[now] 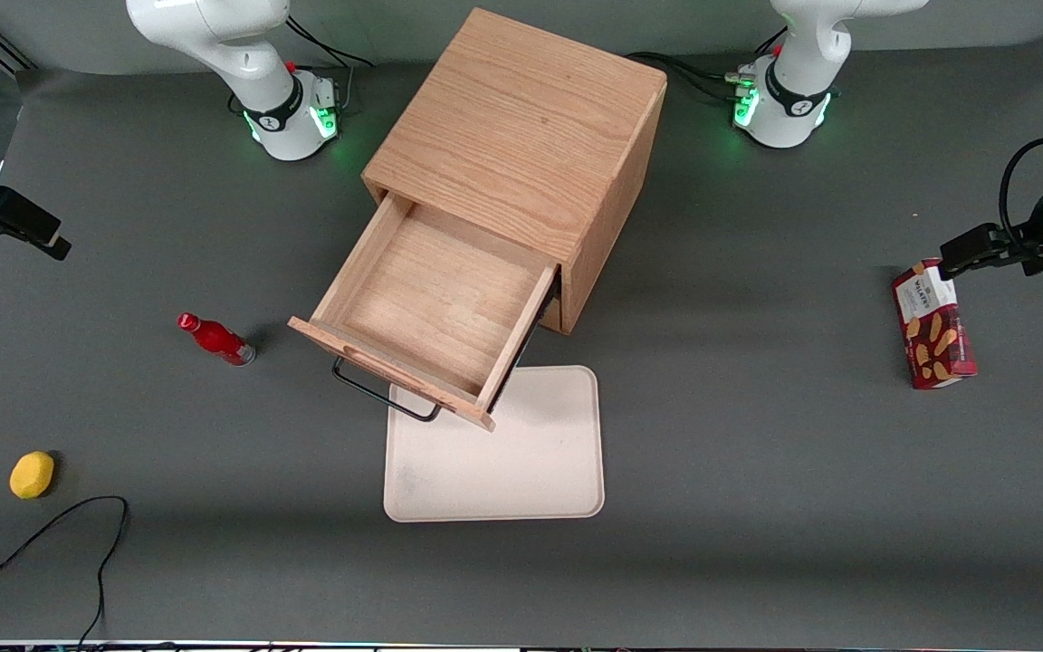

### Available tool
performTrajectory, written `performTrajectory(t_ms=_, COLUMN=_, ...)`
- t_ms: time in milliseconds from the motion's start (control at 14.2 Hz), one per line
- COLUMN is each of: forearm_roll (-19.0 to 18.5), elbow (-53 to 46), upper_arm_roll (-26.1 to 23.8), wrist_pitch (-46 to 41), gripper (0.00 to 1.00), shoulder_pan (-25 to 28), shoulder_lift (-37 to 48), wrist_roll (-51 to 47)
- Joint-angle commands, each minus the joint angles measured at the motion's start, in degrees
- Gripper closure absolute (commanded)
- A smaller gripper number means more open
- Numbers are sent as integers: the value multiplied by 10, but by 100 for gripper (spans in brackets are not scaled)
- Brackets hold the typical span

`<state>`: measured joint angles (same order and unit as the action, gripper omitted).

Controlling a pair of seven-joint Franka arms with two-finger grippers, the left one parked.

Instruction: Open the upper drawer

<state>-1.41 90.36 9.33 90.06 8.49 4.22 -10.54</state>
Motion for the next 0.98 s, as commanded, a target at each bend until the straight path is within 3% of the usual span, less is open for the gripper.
performTrajectory(t_ms=0, forearm_roll=32, elbow=8, upper_arm_roll=-4, wrist_pitch=20, gripper=0, shoulder_pan=-39, shoulder_lift=-7, wrist_roll=56)
performTrajectory(t_ms=281, forearm_roll=36, elbow=9, upper_arm_roll=-60, wrist_pitch=31, gripper=0, shoulder_pan=-94, shoulder_lift=-13, wrist_roll=61)
performTrajectory(t_ms=422, forearm_roll=35, elbow=10, upper_arm_roll=-53, wrist_pitch=35, gripper=0, shoulder_pan=-81, shoulder_lift=-14, wrist_roll=64)
performTrajectory(t_ms=562, forearm_roll=35, elbow=10, upper_arm_roll=-12, wrist_pitch=40, gripper=0, shoulder_pan=-45, shoulder_lift=-14, wrist_roll=75)
performTrajectory(t_ms=914, forearm_roll=35, elbow=8, upper_arm_roll=-14, wrist_pitch=38, gripper=0, shoulder_pan=-56, shoulder_lift=-15, wrist_roll=96)
